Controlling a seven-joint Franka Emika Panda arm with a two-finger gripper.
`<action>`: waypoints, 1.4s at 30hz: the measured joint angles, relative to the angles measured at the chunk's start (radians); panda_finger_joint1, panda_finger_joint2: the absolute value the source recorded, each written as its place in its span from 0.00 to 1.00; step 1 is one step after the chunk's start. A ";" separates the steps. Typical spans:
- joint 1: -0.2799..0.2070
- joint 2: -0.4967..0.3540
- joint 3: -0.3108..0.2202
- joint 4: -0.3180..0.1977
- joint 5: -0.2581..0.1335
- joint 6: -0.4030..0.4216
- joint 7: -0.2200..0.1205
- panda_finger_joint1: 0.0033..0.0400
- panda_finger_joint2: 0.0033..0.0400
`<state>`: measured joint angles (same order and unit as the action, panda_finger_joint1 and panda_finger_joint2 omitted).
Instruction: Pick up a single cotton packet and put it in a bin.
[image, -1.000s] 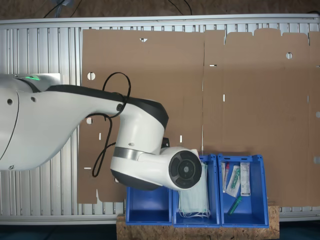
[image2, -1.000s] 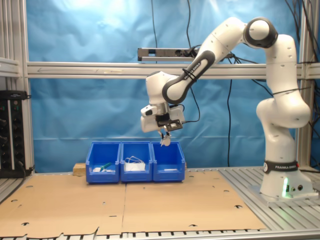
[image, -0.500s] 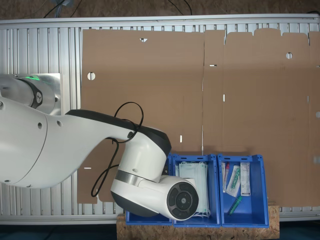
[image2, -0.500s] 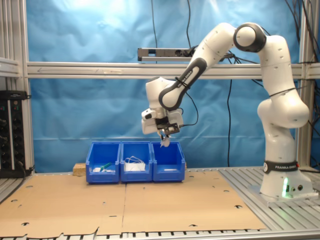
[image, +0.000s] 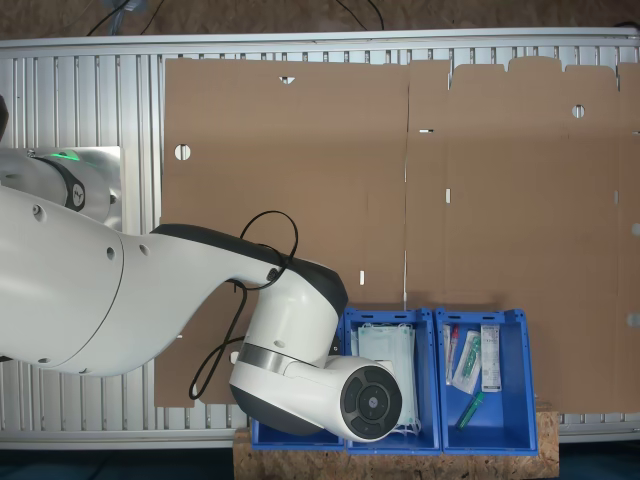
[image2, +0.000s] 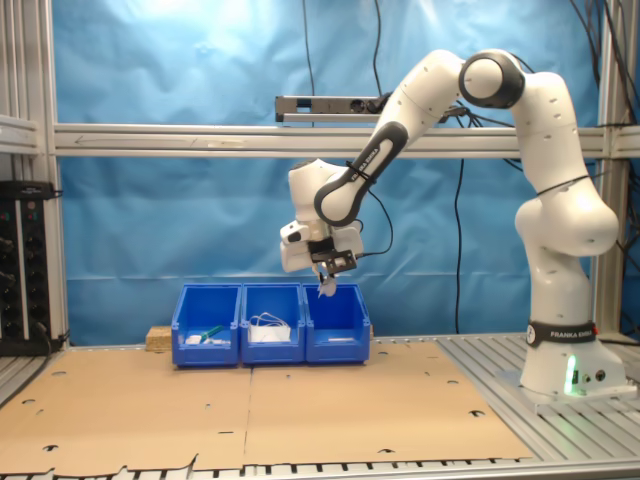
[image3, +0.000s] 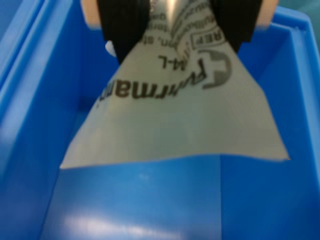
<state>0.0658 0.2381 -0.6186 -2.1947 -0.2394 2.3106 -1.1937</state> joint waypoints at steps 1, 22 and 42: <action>0.000 0.000 0.000 0.001 0.000 0.001 -0.001 0.10 0.10; 0.000 0.004 0.000 0.008 0.000 0.007 -0.005 0.10 0.10; 0.000 0.004 -0.015 0.008 0.000 0.007 -0.018 0.10 0.10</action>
<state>0.0657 0.2420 -0.6335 -2.1865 -0.2394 2.3173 -1.2117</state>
